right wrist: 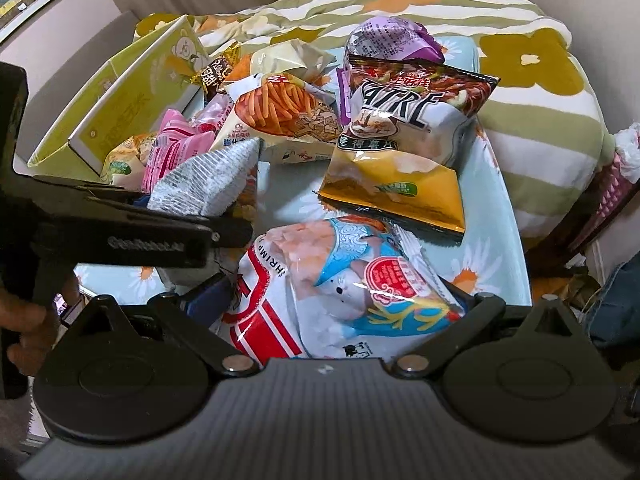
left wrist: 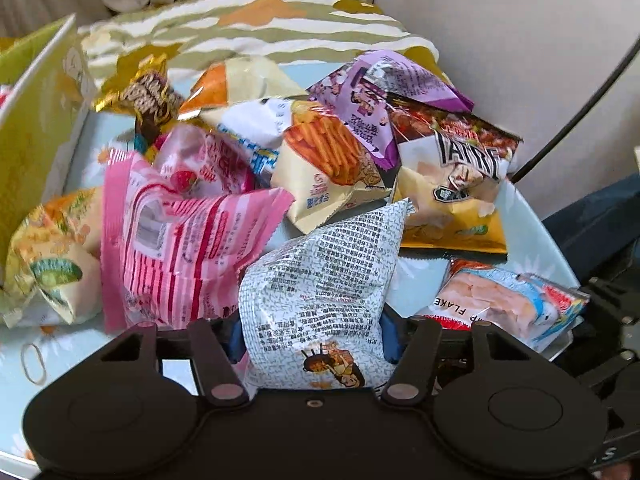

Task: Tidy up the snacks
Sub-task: 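Grasp the silver printed bag with the left gripper while the right grasps a shrimp-chip bag, then carry both bags into the cardboard box and open both grippers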

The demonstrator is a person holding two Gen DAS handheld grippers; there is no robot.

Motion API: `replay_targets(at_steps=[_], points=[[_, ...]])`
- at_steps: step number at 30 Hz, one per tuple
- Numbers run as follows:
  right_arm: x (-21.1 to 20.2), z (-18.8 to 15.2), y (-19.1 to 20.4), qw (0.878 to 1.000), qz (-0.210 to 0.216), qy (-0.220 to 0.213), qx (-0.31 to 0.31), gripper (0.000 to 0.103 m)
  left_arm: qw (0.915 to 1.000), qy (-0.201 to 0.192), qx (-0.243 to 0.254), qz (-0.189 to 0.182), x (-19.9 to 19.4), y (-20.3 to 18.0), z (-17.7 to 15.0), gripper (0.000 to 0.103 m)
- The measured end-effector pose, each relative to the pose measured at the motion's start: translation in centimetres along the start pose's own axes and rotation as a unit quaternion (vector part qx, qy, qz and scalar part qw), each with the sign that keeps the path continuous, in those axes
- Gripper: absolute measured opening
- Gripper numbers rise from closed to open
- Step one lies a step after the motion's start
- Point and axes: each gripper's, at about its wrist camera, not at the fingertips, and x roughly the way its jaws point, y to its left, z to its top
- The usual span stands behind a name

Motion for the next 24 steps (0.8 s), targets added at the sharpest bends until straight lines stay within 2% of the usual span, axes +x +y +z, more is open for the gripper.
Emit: replay_targets(at_steps=[4, 11, 13, 15, 24], points=[[0.2, 0.2, 0.3, 1.000, -0.010, 0.002, 0.003, 0.103, 0.9996, 0.001, -0.021, -0.018, -0.4, 1.1, 0.1, 0.064], [-0.3, -0.5, 1.0, 0.999, -0.028, -0.005, -0.020, 0.103, 0.9992, -0.017, -0.017, -0.032, -1.9, 0.6, -0.1, 0.064], [-0.8, -0.5, 0.8, 1.000, -0.021, -0.005, -0.013, 0.094, 0.9988, -0.023, -0.019, -0.038, -2.4, 0.5, -0.3, 0.064], [-1.3, -0.6, 1.0, 1.000, -0.023, -0.009, -0.009, 0.092, 0.9983, -0.030, -0.021, -0.045, -3.1, 0.3, -0.3, 0.064], [-4.6, 0.0, 2.8, 0.998, -0.033, -0.044, -0.033, 0.090, 0.9949, -0.072, -0.023, -0.066, -7.4, -0.3, 0.0, 0.064]])
